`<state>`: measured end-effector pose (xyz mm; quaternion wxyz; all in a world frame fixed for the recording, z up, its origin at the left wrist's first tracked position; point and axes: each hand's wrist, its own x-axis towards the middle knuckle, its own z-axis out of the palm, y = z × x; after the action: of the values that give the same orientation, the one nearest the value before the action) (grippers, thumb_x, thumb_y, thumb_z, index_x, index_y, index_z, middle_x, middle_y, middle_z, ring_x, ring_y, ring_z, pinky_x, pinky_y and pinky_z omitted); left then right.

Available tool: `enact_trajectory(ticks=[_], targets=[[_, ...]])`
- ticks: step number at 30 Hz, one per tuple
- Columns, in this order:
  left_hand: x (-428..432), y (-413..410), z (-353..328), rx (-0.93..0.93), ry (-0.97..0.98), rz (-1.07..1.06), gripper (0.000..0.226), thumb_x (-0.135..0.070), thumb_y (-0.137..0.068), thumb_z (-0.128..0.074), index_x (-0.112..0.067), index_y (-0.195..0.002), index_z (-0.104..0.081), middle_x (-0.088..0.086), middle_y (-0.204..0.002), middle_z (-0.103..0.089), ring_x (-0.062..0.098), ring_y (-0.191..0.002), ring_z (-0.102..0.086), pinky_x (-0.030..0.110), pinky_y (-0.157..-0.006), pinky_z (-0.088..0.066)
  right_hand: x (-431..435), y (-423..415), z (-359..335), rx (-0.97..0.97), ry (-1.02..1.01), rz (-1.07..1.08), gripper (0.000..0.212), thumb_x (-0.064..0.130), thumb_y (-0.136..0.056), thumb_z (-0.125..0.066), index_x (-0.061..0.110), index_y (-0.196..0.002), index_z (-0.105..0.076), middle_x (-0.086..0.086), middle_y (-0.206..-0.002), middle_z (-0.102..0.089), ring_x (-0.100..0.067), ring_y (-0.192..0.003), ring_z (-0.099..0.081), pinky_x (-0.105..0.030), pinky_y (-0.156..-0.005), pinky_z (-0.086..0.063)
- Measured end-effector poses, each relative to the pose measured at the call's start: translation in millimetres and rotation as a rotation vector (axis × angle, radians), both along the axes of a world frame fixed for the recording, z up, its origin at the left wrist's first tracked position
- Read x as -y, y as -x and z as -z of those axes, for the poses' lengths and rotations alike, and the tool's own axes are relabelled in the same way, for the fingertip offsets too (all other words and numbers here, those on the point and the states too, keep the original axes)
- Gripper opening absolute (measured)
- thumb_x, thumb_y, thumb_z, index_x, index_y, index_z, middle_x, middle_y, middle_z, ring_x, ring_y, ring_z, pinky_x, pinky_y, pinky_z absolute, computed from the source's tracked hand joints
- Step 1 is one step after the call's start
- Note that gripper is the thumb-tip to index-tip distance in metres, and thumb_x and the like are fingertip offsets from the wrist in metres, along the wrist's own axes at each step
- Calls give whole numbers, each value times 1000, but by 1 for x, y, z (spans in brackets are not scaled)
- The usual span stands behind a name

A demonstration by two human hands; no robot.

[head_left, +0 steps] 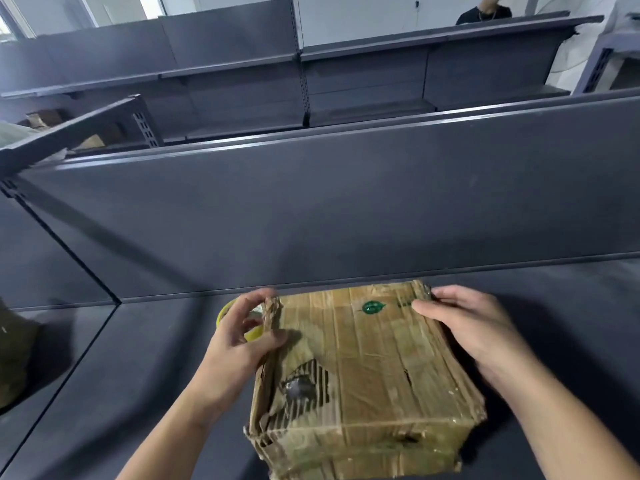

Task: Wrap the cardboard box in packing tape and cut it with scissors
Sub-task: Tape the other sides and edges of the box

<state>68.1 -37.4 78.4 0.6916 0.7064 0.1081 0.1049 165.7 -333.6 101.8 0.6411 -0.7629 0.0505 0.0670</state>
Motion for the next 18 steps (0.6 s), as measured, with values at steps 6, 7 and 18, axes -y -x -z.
enact_trajectory(ticks=[6, 7, 18], targets=[[3, -13, 1, -49, -13, -138, 56, -49, -69, -82, -29, -121, -72, 12, -120, -72, 30, -107, -71, 47, -97, -57, -5, -12, 6, 94, 85, 8, 31, 24, -86, -80, 10, -113, -74, -2, -105, -74, -9, -91, -65, -16, -71, -42], [5, -14, 0, -35, -17, -150, 44, -45, -73, -80, -27, -113, -75, 15, -114, -73, 31, -99, -71, 48, -93, -57, -5, -11, 7, 108, 82, 9, 29, 21, -87, -78, 9, -113, -73, -3, -105, -73, -11, -92, -64, -14, -71, -42], [11, -10, 1, 54, -111, -184, 16, -30, -85, -62, -33, -98, -72, 7, -97, -66, 16, -80, -59, 39, -76, -49, -6, -10, 10, 66, -26, -15, 16, 27, -91, -74, 12, -85, -74, 1, -81, -75, -10, -73, -65, -26, -68, -47]])
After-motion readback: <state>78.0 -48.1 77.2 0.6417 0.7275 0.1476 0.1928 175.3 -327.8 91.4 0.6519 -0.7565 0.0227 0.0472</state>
